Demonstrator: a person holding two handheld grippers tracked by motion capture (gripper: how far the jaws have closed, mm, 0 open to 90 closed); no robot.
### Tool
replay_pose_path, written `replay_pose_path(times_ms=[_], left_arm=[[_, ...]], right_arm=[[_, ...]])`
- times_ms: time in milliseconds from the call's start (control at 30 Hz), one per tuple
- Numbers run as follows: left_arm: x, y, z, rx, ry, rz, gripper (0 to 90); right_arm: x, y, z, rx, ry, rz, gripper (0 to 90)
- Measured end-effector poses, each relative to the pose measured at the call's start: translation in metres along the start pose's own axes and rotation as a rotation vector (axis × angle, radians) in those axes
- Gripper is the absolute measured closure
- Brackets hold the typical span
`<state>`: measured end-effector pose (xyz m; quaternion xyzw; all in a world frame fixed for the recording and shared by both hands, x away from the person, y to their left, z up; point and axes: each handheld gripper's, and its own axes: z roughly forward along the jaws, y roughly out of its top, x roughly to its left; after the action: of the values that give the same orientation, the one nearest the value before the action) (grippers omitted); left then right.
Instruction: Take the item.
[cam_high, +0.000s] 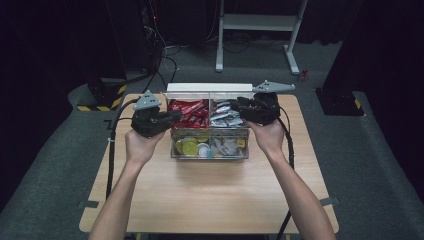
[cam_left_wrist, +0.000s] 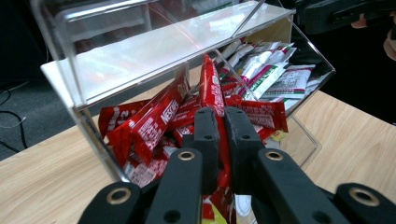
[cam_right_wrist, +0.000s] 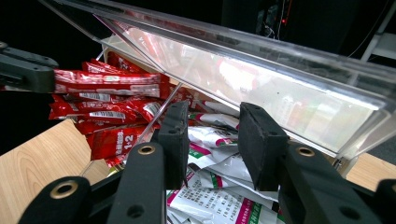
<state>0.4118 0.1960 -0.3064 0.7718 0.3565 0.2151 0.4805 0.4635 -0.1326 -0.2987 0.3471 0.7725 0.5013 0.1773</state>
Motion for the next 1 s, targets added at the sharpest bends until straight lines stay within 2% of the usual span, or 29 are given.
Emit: replay_pose_path(times_ms=[233, 433, 1000], left_arm=[[0.001, -0.004, -0.010, -0.003, 0.005, 0.002, 84.7], [0.000, -0.008, -0.018, -0.013, -0.014, 0.000, 84.6], [0.002, -0.024, -0.046, -0.087, -0.017, -0.042, 84.6]], right_arm=[[-0.001, 0.000, 0.000, 0.000, 0.005, 0.003, 62.8], [0.000, 0.001, -0.001, 0.001, 0.006, 0.007, 62.3], [-0.001, 0.000, -0.001, -0.003, 0.010, 0.011, 62.0]])
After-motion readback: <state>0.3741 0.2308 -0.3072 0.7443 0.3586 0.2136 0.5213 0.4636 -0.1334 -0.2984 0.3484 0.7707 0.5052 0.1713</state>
